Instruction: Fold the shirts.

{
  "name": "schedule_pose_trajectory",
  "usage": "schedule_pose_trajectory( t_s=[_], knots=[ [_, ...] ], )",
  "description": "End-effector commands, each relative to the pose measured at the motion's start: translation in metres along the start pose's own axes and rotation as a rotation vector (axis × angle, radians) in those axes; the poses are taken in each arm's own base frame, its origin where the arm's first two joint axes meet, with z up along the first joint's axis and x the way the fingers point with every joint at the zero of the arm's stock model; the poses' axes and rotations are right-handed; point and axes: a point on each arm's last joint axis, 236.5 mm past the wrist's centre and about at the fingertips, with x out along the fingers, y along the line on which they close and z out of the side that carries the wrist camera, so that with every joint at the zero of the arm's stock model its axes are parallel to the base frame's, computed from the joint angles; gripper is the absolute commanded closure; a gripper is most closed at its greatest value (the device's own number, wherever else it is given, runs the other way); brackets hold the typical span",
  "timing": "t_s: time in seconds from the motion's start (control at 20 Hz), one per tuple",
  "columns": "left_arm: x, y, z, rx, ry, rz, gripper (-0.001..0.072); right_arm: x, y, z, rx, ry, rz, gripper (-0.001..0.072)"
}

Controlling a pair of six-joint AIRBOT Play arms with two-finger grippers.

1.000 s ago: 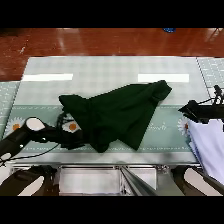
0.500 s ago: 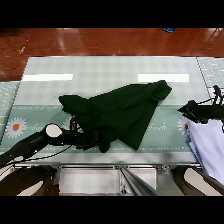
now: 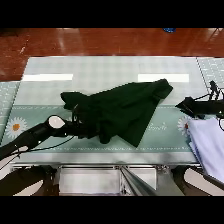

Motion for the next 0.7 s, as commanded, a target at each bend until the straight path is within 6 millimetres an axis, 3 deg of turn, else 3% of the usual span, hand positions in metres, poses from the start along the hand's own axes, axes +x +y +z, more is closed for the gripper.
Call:
schedule_pose_trajectory(
  t_s=[0.0,0.3,0.6,0.65],
  knots=[
    [-0.012,-0.008,0.013,-0.002,0.004,-0.034,0.0681,0.017,0.004,0.026,0.031,0.012,0.032,0.0305],
    [-0.014,-0.007,0.013,-0.011,0.014,-0.036,0.0681,0.074,0.023,0.043,0.042,0.122,0.085,0.0305],
    [-0.013,-0.007,0.012,-0.011,0.015,-0.036,0.0681,0.117,0.07,0.067,0.03,0.145,0.173,0.0305],
    [-0.014,-0.007,0.012,-0.011,0.014,-0.037,0.0681,0.121,0.078,0.07,0.011,0.145,0.18,0.0335]
  ],
)
